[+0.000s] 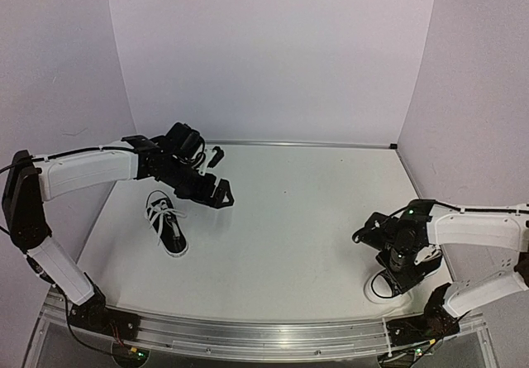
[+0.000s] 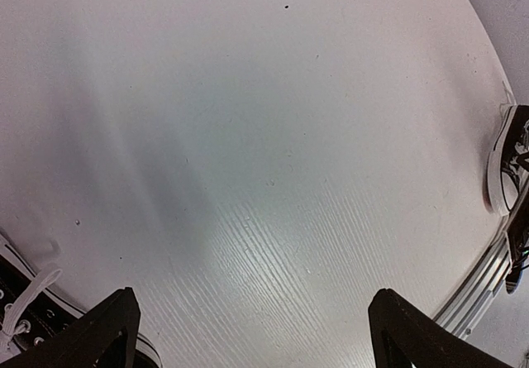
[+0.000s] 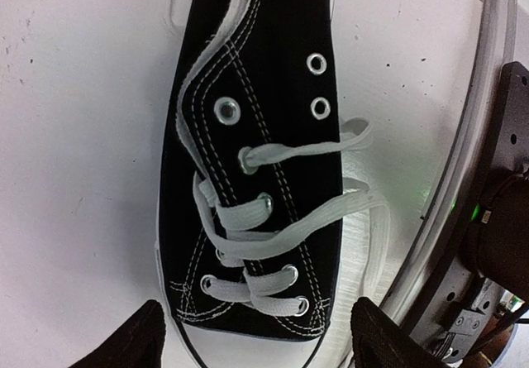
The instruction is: Tie the shoes
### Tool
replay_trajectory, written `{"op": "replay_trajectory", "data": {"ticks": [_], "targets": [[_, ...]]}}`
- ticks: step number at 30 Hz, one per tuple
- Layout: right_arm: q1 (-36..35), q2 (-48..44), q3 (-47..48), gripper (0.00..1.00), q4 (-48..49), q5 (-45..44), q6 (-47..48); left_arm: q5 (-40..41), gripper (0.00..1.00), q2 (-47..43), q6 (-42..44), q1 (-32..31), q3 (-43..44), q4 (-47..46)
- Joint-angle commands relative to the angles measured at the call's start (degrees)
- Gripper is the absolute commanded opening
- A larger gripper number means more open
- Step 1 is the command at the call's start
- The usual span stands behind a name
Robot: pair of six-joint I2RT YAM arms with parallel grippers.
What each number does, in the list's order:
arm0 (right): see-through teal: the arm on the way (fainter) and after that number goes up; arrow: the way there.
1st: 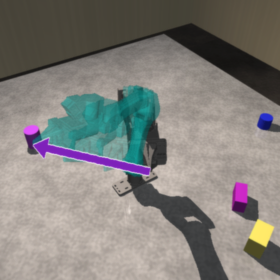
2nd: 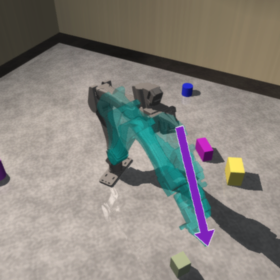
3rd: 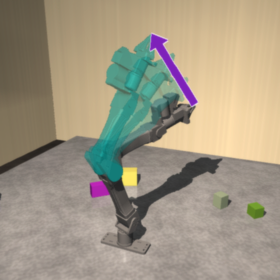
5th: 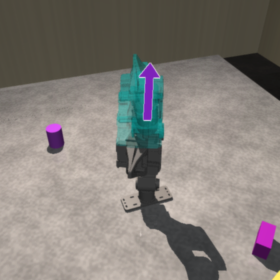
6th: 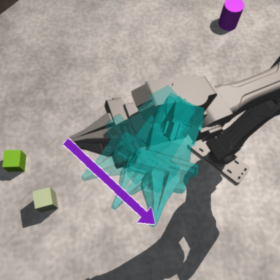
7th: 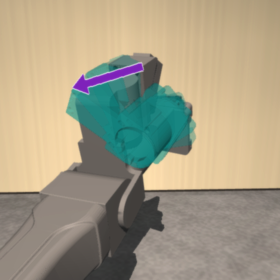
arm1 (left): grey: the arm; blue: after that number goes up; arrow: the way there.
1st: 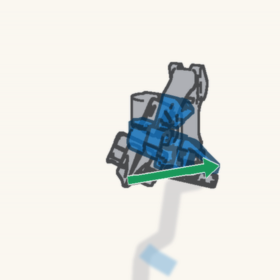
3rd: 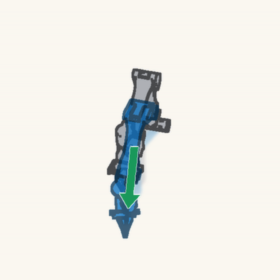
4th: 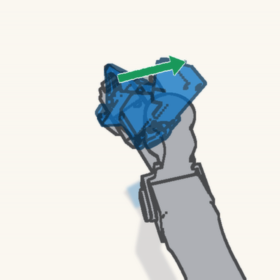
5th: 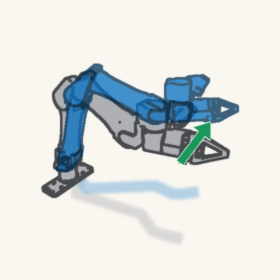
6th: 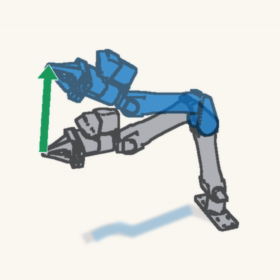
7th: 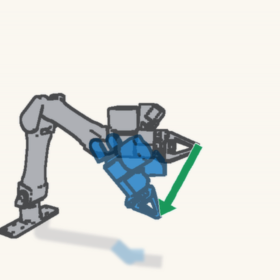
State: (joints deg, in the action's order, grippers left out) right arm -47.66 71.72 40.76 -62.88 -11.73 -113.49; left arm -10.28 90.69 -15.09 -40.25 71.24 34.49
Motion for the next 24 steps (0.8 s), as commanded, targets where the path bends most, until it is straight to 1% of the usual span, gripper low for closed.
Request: {"op": "replay_trajectory", "data": {"ticks": [1, 5, 6, 8, 9, 10, 11, 13, 14, 17, 20, 21, 24], "targets": [[-0.2, 3.8, -1.7, 0.71, 3.0, -0.6, -17.2, -0.3, 1.00, -1.5, 1.9, -0.3, 2.7, 1.1], [-0.2, 4.6, -4.2, 0.68, 5.8, -0.5, -18.2, 0.0, 0.99, -2.1, 2.7, -0.2, 3.0, 1.9], [-0.2, 4.6, -4.3, 0.65, 6.1, -1.0, -18.2, 0.2, 1.00, -2.3, 2.9, -0.2, 2.9, 2.1], [-0.2, 4.9, -4.0, 0.56, 6.4, -2.0, -17.9, 0.5, 1.00, -2.6, 3.1, -0.3, 2.9, 2.3], [-0.2, 5.1, -3.9, 0.51, 6.6, -2.0, -17.6, 0.6, 1.00, -2.7, 3.2, -0.3, 2.8, 2.4], [-0.2, 5.5, -3.7, 0.43, 6.7, -1.9, -17.5, 0.6, 1.00, -2.9, 3.2, -0.3, 2.7, 2.5], [-0.1, 5.9, -3.6, 0.33, 6.7, -1.7, -17.5, 0.7, 0.99, -3.0, 3.3, -0.3, 2.7, 2.6], [-0.1, 6.4, -3.6, 0.04, 7.5, -1.3, -17.4, 1.2, 1.00, -3.5, 3.5, -0.3, 2.6, 2.6], [-0.1, 6.5, -3.7, 0.01, 8.3, -1.3, -17.2, 1.5, 1.00, -3.6, 3.5, -0.3, 2.6, 2.7], [-0.2, 6.9, -2.5, 0.00, 9.5, -3.2, -14.6, 1.8, 1.00, -4.2, 3.7, -0.3, 2.5, 2.8], [-0.1, 9.2, 2.5, 0.00, 9.6, -7.8, -9.3, 1.9, 1.00, -4.5, 3.6, -0.3, 2.2, 3.0], [-0.1, 10.7, 5.4, 0.00, 9.6, -9.7, -6.8, 1.9, 1.00, -4.7, 3.6, -0.3, 2.0, 2.9], [-0.2, 16.9, 17.7, 0.00, 9.7, -14.8, 4.3, 1.8, 1.00, -5.4, 3.1, -0.3, 1.3, 2.7]]}}
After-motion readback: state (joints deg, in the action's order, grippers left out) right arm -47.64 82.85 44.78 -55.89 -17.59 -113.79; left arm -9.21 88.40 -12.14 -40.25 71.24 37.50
